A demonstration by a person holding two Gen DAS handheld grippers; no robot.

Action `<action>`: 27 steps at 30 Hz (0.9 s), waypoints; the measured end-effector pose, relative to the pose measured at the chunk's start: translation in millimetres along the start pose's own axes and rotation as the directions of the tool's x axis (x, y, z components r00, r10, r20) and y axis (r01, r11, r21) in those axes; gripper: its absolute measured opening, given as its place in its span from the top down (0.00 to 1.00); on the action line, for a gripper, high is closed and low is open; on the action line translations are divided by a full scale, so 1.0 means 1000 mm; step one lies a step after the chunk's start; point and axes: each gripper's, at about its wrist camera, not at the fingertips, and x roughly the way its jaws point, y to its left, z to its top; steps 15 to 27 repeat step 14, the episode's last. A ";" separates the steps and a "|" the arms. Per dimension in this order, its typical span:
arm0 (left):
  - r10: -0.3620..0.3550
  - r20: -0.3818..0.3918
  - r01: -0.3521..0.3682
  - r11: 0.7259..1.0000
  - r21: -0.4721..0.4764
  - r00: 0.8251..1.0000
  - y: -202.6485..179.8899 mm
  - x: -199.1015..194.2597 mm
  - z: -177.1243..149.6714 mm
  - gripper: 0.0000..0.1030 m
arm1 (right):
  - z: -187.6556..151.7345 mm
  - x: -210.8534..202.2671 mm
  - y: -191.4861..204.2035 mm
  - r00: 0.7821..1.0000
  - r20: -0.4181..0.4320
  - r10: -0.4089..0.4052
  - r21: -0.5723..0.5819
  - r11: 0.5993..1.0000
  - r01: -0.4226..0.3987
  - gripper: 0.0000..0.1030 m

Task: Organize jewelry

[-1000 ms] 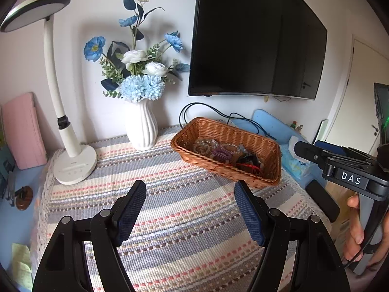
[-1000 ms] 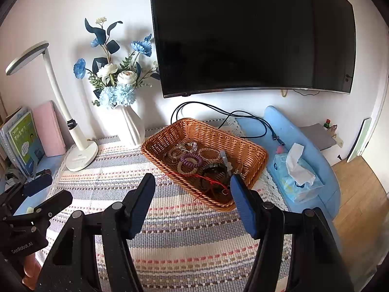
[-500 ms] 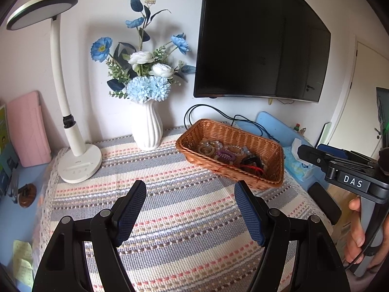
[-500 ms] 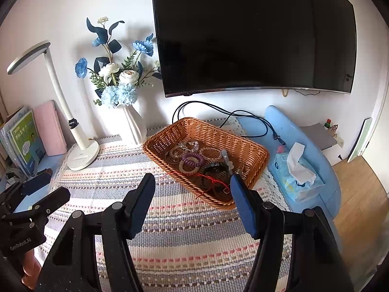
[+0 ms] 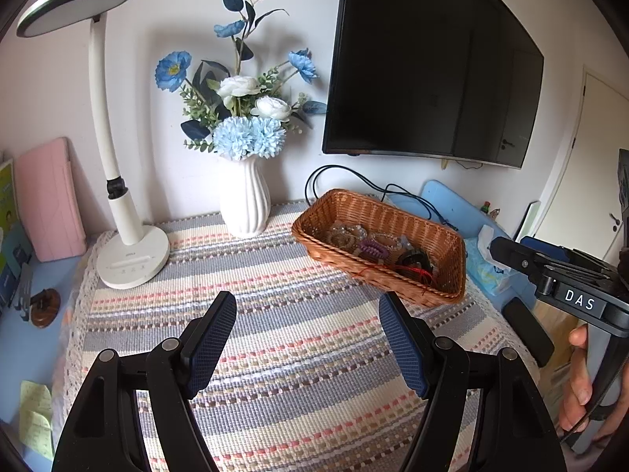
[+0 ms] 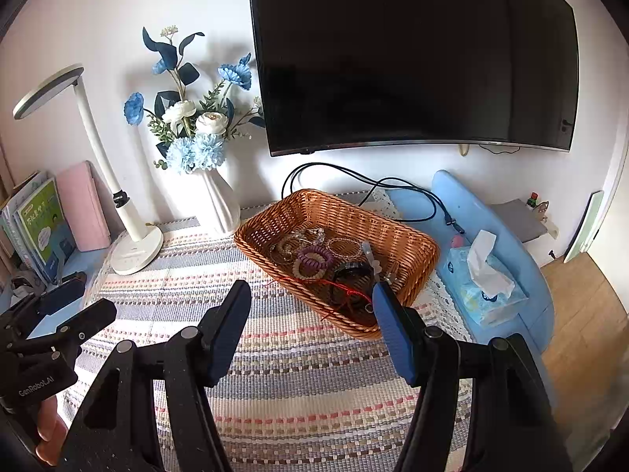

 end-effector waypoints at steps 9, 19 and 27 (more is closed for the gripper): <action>0.012 0.003 -0.012 1.000 0.009 1.000 -0.002 0.001 -0.001 0.26 | 0.000 0.000 0.001 1.000 -0.001 0.003 0.000 1.000 -0.003 0.36; 0.052 0.031 -0.052 0.998 0.021 0.998 -0.003 -0.002 -0.002 0.26 | 0.001 0.001 0.000 1.000 -0.005 0.007 -0.007 1.000 -0.007 0.36; 0.052 0.031 -0.052 0.998 0.021 0.998 -0.003 -0.002 -0.002 0.26 | 0.001 0.001 0.000 1.000 -0.005 0.007 -0.007 1.000 -0.007 0.36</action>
